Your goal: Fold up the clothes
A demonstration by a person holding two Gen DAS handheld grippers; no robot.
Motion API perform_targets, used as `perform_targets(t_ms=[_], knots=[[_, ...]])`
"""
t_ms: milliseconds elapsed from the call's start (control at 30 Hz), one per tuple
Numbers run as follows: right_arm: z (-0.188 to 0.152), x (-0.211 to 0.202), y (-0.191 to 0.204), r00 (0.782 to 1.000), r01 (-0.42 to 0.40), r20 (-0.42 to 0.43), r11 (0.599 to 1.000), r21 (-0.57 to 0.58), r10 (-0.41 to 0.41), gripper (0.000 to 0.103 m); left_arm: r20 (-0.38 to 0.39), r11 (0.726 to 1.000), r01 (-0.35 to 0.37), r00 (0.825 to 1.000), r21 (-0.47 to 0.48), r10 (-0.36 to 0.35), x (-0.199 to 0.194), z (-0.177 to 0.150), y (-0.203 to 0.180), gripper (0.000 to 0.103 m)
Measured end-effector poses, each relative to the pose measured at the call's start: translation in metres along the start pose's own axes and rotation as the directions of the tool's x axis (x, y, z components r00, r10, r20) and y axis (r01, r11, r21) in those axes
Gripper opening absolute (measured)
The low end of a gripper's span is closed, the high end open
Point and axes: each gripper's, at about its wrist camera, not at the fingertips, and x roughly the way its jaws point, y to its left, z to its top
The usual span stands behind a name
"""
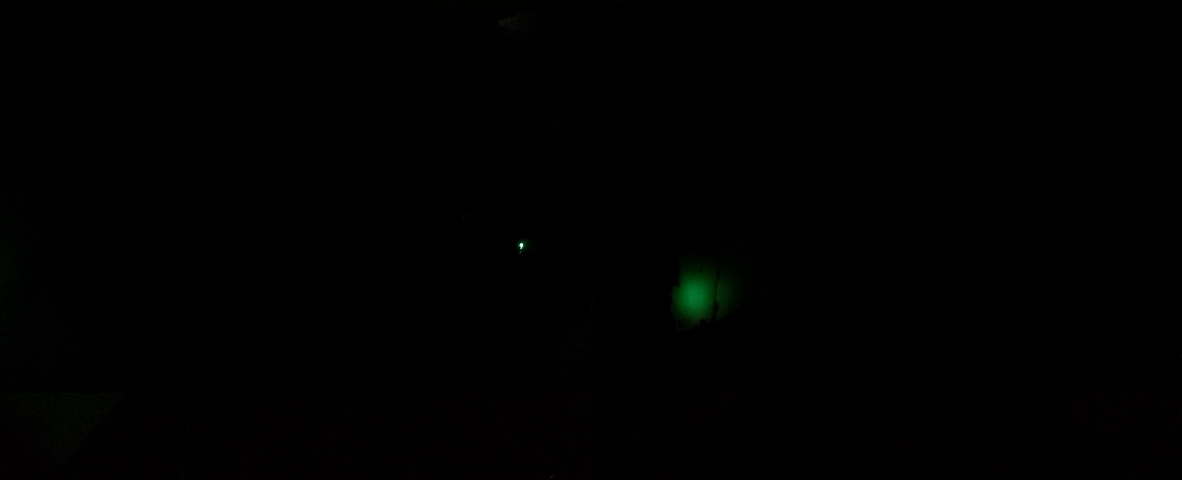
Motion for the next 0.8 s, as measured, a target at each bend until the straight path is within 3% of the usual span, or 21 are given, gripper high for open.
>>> perform_targets(t_ms=[800], knots=[[0.02, 0.019, -0.01, 0.997, 0.077, 0.005, 0.997, 0.019, -0.077, 0.005, 0.021, 0.998, -0.035, 0.999, 0.06, 0.033, 0.019, 0.039, -0.014, 0.02]])
